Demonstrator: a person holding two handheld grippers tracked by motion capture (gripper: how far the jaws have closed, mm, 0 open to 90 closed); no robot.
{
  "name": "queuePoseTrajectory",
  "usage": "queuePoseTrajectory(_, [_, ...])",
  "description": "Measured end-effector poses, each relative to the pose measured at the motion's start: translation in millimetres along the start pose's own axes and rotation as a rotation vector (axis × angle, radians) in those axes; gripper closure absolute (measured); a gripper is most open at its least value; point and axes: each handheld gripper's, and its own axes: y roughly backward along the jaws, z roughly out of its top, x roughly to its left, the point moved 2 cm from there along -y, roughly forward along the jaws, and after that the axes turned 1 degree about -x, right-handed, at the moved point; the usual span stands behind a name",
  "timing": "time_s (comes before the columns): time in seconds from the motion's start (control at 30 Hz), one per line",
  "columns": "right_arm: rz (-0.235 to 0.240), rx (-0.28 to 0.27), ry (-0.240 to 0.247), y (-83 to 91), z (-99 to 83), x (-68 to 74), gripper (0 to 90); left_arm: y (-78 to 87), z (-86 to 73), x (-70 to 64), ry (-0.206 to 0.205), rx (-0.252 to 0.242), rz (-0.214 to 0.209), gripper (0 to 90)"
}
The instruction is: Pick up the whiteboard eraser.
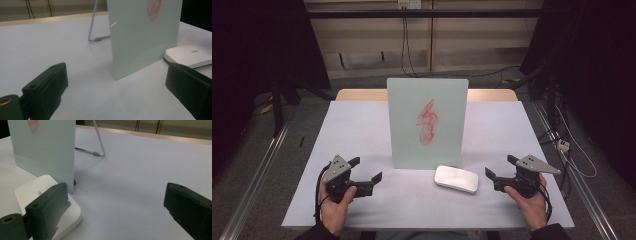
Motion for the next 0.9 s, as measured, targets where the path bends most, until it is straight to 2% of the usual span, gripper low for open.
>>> queuePoseTrajectory(0.13, [0.017,0.023,-0.012,-1.4,-0.3,-1.2,3.7,-1.0,-1.3,0.9,0.015,0.01,-0.004,4.3])
queuePoseTrajectory(0.17, [0.047,0.038,-0.019,-3.2,-0.2,-2.0,3.5,-0.9,-1.9,1.7,0.025,0.012,-0.007,4.3])
queuePoseTrajectory(0.23, [0.064,0.05,-0.025,-4.6,-0.3,-2.5,4.1,-0.6,-2.1,2.0,0.025,0.012,-0.006,4.3])
queuePoseTrajectory(0.4, [0.028,0.057,-0.004,-4.6,0.4,-1.1,3.5,-0.1,-3.3,2.6,0.023,0.019,-0.003,4.3])
queuePoseTrajectory(0.47, [0.043,0.073,-0.008,-5.6,3.2,0.8,7.1,-0.2,-4.0,2.3,0.028,0.019,-0.004,4.3])
queuePoseTrajectory(0.6, [0.064,0.079,-0.002,-7.0,7.0,5.6,4.7,0.1,-4.6,3.1,0.029,0.024,-0.004,4.3])
queuePoseTrajectory(0.67, [0.081,0.089,0.01,-7.8,7.1,9.2,5.7,0.8,-4.5,3.0,0.017,0.021,0.0,4.3])
queuePoseTrajectory(0.77, [0.127,0.115,0.016,-10.4,7.6,14.2,8.5,0.1,-4.8,2.0,0.013,0.027,-0.01,4.3])
queuePoseTrajectory(0.9, [0.14,0.13,0.035,-12.9,9.2,18.7,8.6,-0.8,-5.0,2.5,0.016,0.029,-0.007,4.3])
